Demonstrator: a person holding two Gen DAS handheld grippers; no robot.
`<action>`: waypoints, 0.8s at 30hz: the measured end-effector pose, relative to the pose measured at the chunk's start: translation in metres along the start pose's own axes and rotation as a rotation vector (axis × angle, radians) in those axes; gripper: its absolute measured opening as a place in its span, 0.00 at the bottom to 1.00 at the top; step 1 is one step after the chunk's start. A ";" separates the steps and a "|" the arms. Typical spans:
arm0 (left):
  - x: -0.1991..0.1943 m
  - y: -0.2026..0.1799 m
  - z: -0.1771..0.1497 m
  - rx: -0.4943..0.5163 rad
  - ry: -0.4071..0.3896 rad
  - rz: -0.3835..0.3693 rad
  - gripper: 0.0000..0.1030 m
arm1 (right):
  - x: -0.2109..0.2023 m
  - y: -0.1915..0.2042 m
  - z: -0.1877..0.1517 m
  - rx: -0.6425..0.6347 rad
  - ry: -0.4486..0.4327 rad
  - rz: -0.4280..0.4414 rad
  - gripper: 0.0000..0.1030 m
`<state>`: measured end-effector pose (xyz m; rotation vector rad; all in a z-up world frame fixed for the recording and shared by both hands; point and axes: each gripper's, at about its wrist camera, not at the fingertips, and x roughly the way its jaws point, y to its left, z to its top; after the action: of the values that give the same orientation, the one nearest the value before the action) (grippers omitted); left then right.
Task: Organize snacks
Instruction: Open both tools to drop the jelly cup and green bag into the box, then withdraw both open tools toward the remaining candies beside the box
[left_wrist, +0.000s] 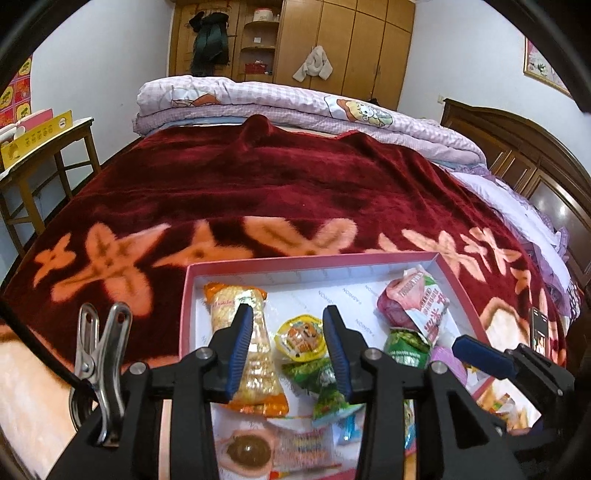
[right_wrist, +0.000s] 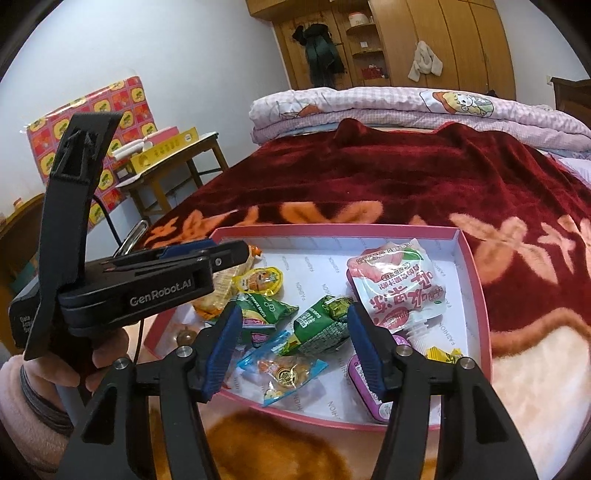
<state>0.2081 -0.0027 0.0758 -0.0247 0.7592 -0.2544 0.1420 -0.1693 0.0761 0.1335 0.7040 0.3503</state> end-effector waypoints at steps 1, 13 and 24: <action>-0.003 0.000 -0.001 0.000 -0.001 0.002 0.40 | -0.002 0.001 0.000 0.000 -0.002 0.002 0.59; -0.035 0.001 -0.015 -0.030 -0.002 -0.005 0.40 | -0.023 0.006 -0.005 -0.004 -0.013 0.034 0.59; -0.060 -0.006 -0.035 -0.054 0.007 -0.025 0.40 | -0.042 0.010 -0.014 -0.010 -0.003 0.050 0.59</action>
<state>0.1415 0.0079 0.0915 -0.0841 0.7732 -0.2579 0.1003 -0.1750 0.0930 0.1421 0.6969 0.4015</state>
